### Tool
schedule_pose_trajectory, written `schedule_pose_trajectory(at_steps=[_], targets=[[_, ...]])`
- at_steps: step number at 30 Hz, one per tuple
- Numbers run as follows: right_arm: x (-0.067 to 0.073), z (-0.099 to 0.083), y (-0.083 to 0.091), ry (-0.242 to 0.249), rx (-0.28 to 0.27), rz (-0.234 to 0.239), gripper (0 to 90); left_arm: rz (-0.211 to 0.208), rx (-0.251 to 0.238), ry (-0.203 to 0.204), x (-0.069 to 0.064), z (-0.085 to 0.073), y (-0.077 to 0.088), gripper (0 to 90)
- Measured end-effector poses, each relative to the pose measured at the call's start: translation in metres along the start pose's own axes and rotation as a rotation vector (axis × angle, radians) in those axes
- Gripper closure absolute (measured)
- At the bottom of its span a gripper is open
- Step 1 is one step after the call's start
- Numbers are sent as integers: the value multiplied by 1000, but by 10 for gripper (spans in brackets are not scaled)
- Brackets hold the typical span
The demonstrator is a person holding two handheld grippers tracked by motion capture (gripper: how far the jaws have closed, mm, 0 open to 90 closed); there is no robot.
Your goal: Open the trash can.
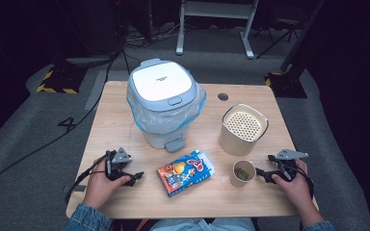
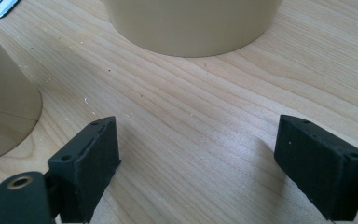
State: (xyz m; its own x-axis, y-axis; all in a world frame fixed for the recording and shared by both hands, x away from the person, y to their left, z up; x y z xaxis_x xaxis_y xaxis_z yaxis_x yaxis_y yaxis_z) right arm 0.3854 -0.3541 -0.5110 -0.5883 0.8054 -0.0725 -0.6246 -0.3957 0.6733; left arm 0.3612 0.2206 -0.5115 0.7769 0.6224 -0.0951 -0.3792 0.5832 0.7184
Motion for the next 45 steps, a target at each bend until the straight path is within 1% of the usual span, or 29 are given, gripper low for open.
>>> schedule_pose_trajectory(at_steps=[1,3,5,9,10,12,13,14,15,16,17,18,19,20,22,23,24,27,28,29,31,32,34,36,39,40,42,43,45], targets=[[0,0,0,0,0,0,140,-3,0,6,0,1,0,155],[0,0,0,1,0,-1,141,2,9,0,1,2,-1,156],[0,0,0,1,0,-1,141,-2,0,-2,0,2,-2,151],[0,0,0,2,-1,-1,141,6,-1,9,-1,2,-3,147],[0,0,0,1,0,-1,140,10,0,3,0,2,-2,153],[0,0,0,1,0,-1,141,0,0,-2,0,3,1,318],[0,0,0,1,0,-1,141,0,4,0,1,3,3,318],[0,0,0,1,0,-1,141,-1,15,-9,2,3,5,382],[0,0,0,1,0,-1,141,-2,18,-2,3,4,5,397],[0,0,0,1,0,-1,141,11,28,-2,3,5,6,408],[0,0,0,1,0,-1,141,25,41,-13,3,6,8,442],[0,0,0,1,0,-1,141,42,62,-16,3,7,10,500],[0,0,0,1,0,-1,140,47,61,-25,2,8,11,502],[0,0,0,1,0,-1,140,51,37,-59,3,9,12,502],[0,0,0,1,0,-1,140,20,24,-30,1,13,16,543],[0,0,0,1,0,-1,140,8,8,-30,1,15,20,543],[0,0,0,1,0,-1,140,9,0,-32,0,18,24,558],[0,0,0,1,0,-1,141,-18,-42,9,-2,28,36,581],[0,0,0,1,-1,-1,141,-30,-47,14,-3,31,41,622],[0,0,0,1,-1,-1,140,-39,-65,4,-3,36,46,632],[0,0,0,1,-1,-1,140,-51,-94,-2,-4,43,53,619],[0,0,0,1,-1,-1,141,-61,-116,5,-5,48,58,626],[0,0,0,1,-1,-1,140,-76,-133,-9,-5,56,65,648],[0,0,0,0,-1,-1,141,-88,-146,-36,-6,64,71,659],[0,0,0,1,-1,-1,141,-126,-166,-91,-8,78,77,648],[0,0,0,1,-1,-2,141,-138,-174,-103,-9,83,79,652],[0,0,0,1,-1,-2,141,-173,-203,-115,-10,93,84,656],[0,0,0,2,-2,-2,141,-191,-222,-111,-10,98,86,665],[0,0,0,1,-2,-2,141,-201,-249,-120,-10,108,91,679]])
Point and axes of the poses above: each handheld gripper's, and its own axes: y roughly backward along the jaws, z roughly out of its top, x roughly to its left, the point moved 1 cm from there along -y, roughly forward along the jaws, and after that the axes turned 6 degrees about -z, right-handed, at the moved point
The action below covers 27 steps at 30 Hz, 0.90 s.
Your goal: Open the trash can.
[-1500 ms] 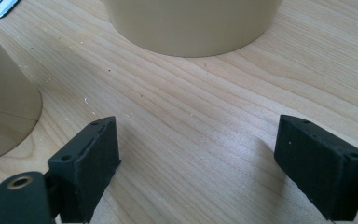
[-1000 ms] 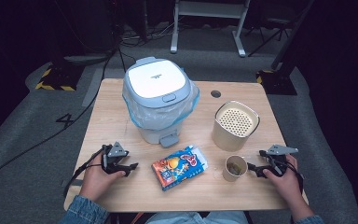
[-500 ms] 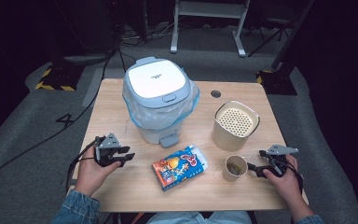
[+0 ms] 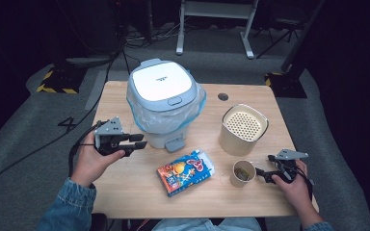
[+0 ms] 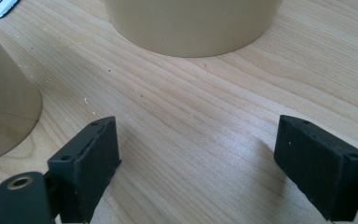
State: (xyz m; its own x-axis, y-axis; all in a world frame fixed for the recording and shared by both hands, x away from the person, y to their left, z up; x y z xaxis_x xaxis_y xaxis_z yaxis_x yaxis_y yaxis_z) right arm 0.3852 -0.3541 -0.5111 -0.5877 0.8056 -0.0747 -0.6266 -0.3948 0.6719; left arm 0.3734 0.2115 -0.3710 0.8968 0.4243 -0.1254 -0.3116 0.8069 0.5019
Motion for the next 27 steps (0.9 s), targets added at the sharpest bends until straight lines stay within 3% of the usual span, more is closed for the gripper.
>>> schedule_pose_trajectory(at_steps=[12,16,23,27], targets=[[0,0,0,0,-2,-3,147,-41,-84,-65,3,44,6,734],[0,0,0,0,-2,-4,148,-60,-113,-79,4,60,8,805],[0,0,0,0,-2,-4,148,-34,-143,-99,9,85,5,887],[0,0,0,-1,-2,-4,148,-28,-135,-108,9,97,-1,899]])
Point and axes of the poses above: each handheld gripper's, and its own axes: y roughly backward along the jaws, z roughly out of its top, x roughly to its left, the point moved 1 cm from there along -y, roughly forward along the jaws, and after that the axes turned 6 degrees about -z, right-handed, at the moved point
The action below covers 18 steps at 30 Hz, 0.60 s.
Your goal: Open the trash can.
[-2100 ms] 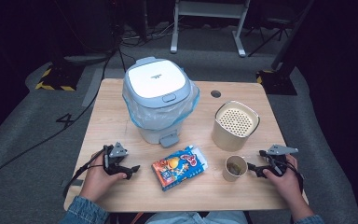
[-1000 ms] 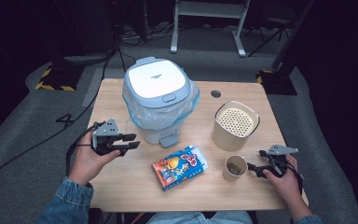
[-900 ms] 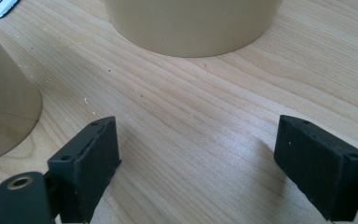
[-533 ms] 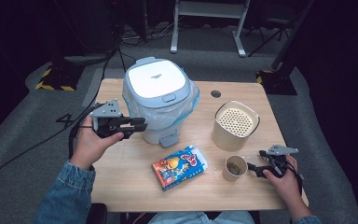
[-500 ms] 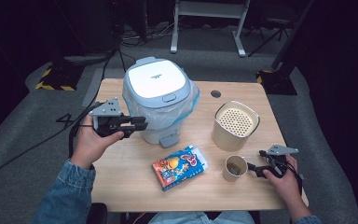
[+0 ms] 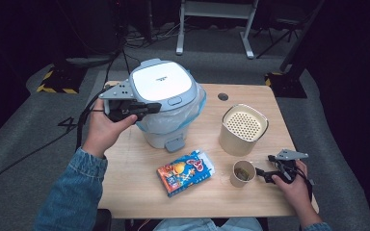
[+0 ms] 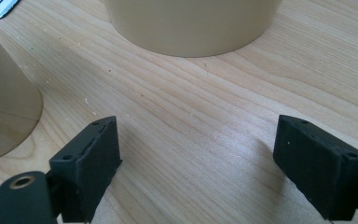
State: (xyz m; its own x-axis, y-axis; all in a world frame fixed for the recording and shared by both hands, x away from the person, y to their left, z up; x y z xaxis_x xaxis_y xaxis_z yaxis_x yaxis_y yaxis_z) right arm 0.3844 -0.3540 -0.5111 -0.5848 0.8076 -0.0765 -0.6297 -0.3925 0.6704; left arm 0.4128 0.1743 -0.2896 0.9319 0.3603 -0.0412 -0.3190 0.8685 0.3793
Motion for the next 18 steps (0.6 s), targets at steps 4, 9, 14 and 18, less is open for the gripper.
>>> schedule_pose_trajectory(at_steps=[4,9,14,18], targets=[[0,0,0,0,0,0,148,1,2,3,3,10,-9,900],[0,0,0,0,0,0,148,-4,7,13,11,18,-20,900],[0,0,0,-1,1,1,148,-8,16,27,17,20,-31,900],[0,0,0,0,0,1,148,21,49,52,19,20,-38,900]])
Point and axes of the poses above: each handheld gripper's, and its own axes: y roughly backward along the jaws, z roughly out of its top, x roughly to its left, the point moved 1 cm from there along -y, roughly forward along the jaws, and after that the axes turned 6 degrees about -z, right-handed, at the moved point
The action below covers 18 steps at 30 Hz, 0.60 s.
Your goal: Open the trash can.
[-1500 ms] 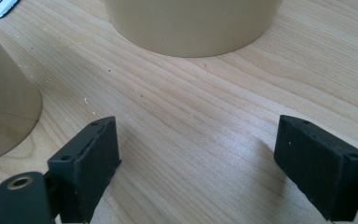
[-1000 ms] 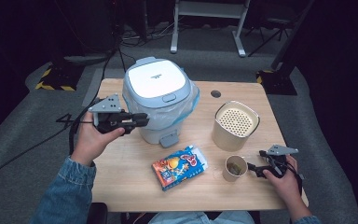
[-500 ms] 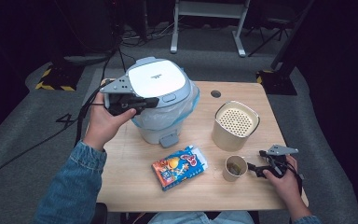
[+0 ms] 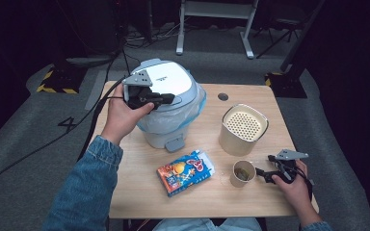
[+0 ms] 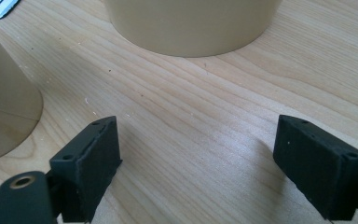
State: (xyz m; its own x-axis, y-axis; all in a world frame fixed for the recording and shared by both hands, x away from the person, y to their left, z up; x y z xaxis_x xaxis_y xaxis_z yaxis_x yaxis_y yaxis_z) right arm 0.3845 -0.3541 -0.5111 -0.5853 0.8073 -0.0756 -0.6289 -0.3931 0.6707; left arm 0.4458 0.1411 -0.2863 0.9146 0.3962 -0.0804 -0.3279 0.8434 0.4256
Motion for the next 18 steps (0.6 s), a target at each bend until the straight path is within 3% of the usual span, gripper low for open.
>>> schedule_pose_trajectory(at_steps=[3,10,14,18], targets=[[0,0,0,0,0,0,148,17,28,5,0,-1,-4,900],[0,0,0,-1,0,0,148,38,20,34,0,0,-5,900],[0,0,0,0,0,0,148,58,49,11,-3,1,-6,900],[0,0,0,0,0,0,148,41,67,11,-8,2,-8,900]])
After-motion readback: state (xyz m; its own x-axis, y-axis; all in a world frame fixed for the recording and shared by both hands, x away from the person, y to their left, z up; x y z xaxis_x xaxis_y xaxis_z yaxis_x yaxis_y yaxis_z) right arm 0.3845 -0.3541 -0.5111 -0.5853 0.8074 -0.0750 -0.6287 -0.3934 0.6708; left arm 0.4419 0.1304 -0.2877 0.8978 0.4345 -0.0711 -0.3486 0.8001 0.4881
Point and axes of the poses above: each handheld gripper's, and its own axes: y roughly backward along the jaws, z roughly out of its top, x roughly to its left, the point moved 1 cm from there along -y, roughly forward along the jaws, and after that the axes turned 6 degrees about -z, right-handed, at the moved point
